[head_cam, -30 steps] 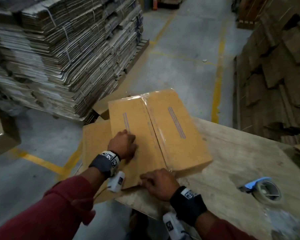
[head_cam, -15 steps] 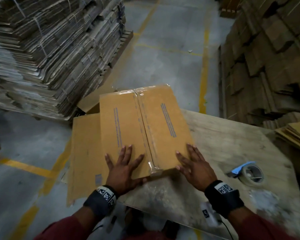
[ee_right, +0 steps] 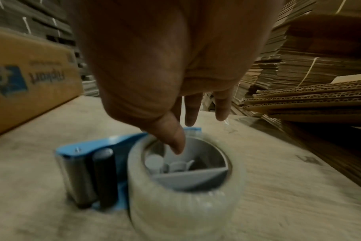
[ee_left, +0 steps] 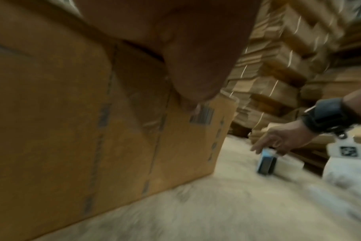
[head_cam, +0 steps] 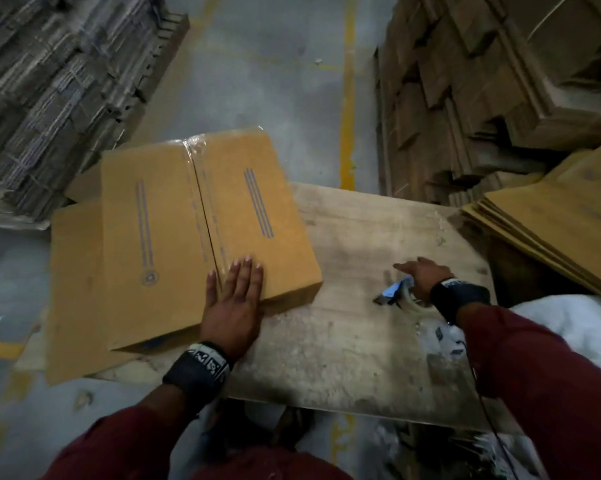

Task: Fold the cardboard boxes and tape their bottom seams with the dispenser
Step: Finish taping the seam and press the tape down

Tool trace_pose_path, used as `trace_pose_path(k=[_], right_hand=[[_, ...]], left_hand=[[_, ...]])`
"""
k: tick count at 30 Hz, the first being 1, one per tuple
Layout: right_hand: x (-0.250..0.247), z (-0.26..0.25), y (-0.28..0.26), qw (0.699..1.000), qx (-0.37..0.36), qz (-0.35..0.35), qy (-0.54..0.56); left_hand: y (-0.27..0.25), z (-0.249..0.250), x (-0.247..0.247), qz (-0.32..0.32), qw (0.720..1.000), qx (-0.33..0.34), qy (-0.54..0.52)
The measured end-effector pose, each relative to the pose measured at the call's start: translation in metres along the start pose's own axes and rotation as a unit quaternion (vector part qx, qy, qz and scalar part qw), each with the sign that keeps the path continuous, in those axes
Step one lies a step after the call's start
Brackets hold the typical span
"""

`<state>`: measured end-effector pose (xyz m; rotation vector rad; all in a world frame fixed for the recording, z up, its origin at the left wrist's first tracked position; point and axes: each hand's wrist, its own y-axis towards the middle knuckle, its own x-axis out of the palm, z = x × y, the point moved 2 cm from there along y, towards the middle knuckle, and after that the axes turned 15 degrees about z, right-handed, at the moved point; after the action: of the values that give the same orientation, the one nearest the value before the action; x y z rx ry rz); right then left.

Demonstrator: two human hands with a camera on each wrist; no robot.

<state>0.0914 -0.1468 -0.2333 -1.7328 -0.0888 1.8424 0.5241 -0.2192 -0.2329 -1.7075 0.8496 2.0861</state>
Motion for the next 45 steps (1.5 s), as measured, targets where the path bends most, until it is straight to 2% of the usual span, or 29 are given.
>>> trace_pose_path(k=[6, 8, 10, 13, 16, 18, 19, 20, 21, 23, 24, 25, 26, 28, 30, 33, 37, 39, 41, 43, 45], right_hand=[[0.022, -0.008, -0.002, 0.993, -0.068, 0.073, -0.059], [0.023, -0.02, -0.014, 0.994, -0.095, 0.058, -0.012], [0.024, -0.033, -0.036, 0.989, -0.093, 0.065, 0.096], [0.021, -0.049, -0.078, 0.958, -0.085, 0.136, 0.237], [0.008, -0.073, -0.121, 0.925, -0.145, 0.178, 0.304], [-0.009, -0.095, -0.144, 0.893, -0.184, 0.199, 0.359], [-0.018, -0.107, -0.153, 0.879, -0.197, 0.213, 0.379], [-0.028, -0.119, -0.16, 0.868, -0.202, 0.23, 0.392], [-0.036, -0.129, -0.165, 0.86, -0.203, 0.247, 0.399], [-0.051, -0.152, -0.174, 0.851, -0.191, 0.283, 0.398], [-0.058, -0.164, -0.179, 0.848, -0.184, 0.302, 0.394], [-0.066, -0.178, -0.184, 0.845, -0.188, 0.324, 0.382], [-0.076, -0.193, -0.189, 0.843, -0.203, 0.349, 0.356], [-0.094, -0.223, -0.199, 0.845, -0.245, 0.385, 0.278], [-0.107, -0.251, -0.204, 0.843, -0.278, 0.398, 0.23], [-0.114, -0.292, -0.216, 0.834, -0.305, 0.383, 0.255], [-0.114, -0.345, -0.224, 0.796, -0.327, 0.326, 0.392], [-0.117, -0.366, -0.222, 0.783, -0.341, 0.311, 0.417], [-0.12, -0.386, -0.221, 0.778, -0.367, 0.297, 0.414], [-0.123, -0.402, -0.22, 0.772, -0.394, 0.289, 0.408], [-0.124, -0.413, -0.219, 0.765, -0.414, 0.289, 0.399]], left_hand=[[-0.011, -0.002, 0.002, 0.03, 0.999, 0.024, 0.011], [-0.017, 0.002, 0.0, 0.03, 0.999, 0.035, 0.02], [-0.025, 0.006, -0.001, 0.019, 0.998, 0.044, 0.026], [-0.024, 0.009, -0.011, -0.022, 0.999, 0.013, 0.029], [-0.008, 0.02, -0.043, -0.099, 0.995, -0.01, -0.01], [-0.003, 0.03, -0.07, -0.144, 0.984, -0.042, -0.1], [-0.005, 0.033, -0.086, -0.141, 0.971, -0.083, -0.171], [-0.007, 0.033, -0.1, -0.128, 0.946, -0.144, -0.261], [-0.012, 0.033, -0.112, -0.114, 0.902, -0.211, -0.359], [-0.021, 0.032, -0.132, -0.099, 0.775, -0.347, -0.518], [-0.025, 0.031, -0.14, -0.112, 0.713, -0.409, -0.559], [-0.03, 0.029, -0.147, -0.128, 0.662, -0.453, -0.583], [-0.034, 0.024, -0.151, -0.133, 0.621, -0.484, -0.603], [-0.045, 0.01, -0.159, -0.106, 0.559, -0.52, -0.637], [-0.059, -0.009, -0.17, -0.062, 0.525, -0.537, -0.657], [-0.083, -0.04, -0.184, -0.009, 0.486, -0.549, -0.679], [-0.115, -0.082, -0.189, 0.039, 0.392, -0.596, -0.7], [-0.129, -0.095, -0.188, 0.035, 0.345, -0.619, -0.705], [-0.141, -0.106, -0.184, 0.043, 0.309, -0.638, -0.704], [-0.15, -0.115, -0.178, 0.057, 0.287, -0.652, -0.7], [-0.156, -0.122, -0.175, 0.066, 0.289, -0.653, -0.697]])
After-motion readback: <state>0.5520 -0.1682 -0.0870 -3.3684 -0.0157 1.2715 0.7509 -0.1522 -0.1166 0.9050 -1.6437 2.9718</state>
